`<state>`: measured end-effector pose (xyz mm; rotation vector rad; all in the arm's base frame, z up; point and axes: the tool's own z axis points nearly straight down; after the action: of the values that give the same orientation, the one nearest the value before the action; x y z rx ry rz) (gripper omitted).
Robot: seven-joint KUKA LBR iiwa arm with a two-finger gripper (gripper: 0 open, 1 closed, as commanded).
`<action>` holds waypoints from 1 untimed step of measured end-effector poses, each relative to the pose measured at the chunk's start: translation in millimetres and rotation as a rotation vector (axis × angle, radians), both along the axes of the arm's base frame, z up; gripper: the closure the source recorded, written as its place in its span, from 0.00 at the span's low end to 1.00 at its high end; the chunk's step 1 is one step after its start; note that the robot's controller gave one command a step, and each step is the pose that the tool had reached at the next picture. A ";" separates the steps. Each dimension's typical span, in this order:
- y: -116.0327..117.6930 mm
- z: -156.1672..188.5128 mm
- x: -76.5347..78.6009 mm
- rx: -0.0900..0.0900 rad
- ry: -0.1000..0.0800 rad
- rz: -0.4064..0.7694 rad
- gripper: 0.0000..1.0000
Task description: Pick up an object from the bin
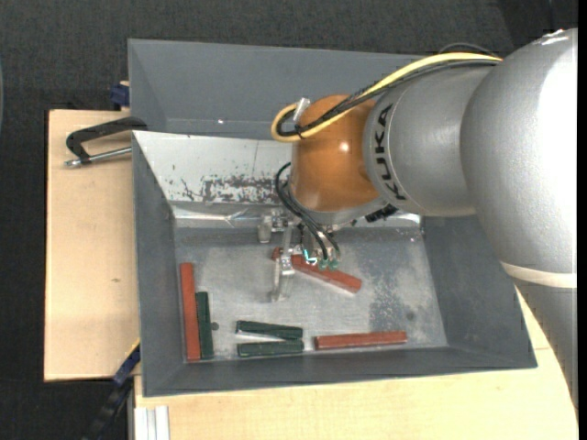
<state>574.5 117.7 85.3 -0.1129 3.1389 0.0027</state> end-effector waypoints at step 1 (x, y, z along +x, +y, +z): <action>0.0 0.0 0.0 0.000 0.000 0.000 0.00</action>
Offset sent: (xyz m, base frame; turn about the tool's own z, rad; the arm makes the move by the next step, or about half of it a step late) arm 0.0000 0.0000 0.0000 0.0000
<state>574.5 117.6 85.3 -0.1132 3.1389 0.0026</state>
